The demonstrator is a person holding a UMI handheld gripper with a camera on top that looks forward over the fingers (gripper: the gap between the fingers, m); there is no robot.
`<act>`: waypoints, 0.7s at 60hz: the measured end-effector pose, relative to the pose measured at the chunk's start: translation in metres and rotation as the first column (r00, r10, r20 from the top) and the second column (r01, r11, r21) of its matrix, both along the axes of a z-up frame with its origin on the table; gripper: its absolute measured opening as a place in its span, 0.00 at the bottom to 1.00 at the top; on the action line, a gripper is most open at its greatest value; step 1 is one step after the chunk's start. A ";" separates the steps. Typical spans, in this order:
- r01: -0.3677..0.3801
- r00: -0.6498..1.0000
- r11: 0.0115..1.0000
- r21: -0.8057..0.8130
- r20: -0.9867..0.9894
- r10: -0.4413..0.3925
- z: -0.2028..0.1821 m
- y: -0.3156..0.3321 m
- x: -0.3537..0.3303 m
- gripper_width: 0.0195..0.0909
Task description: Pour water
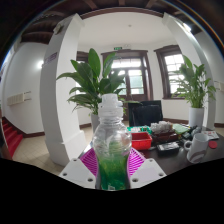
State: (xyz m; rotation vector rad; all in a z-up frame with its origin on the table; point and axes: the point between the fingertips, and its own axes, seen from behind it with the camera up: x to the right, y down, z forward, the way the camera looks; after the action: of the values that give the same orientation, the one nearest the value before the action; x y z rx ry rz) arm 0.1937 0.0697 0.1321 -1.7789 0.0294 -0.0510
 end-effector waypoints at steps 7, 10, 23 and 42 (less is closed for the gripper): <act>-0.008 1.000 1.000 -0.010 0.004 0.008 -0.011 -0.014 -0.002 0.20; -0.004 1.000 1.000 -0.019 -0.030 0.004 -0.013 -0.016 -0.001 0.20; 0.048 0.871 0.998 0.037 -0.492 -0.024 0.019 -0.006 0.006 0.20; 0.291 0.196 0.955 0.056 -0.981 -0.002 0.081 -0.001 0.071 0.19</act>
State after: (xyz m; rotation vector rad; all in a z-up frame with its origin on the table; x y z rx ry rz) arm 0.2644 0.0692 0.2134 -1.2582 1.1340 0.9686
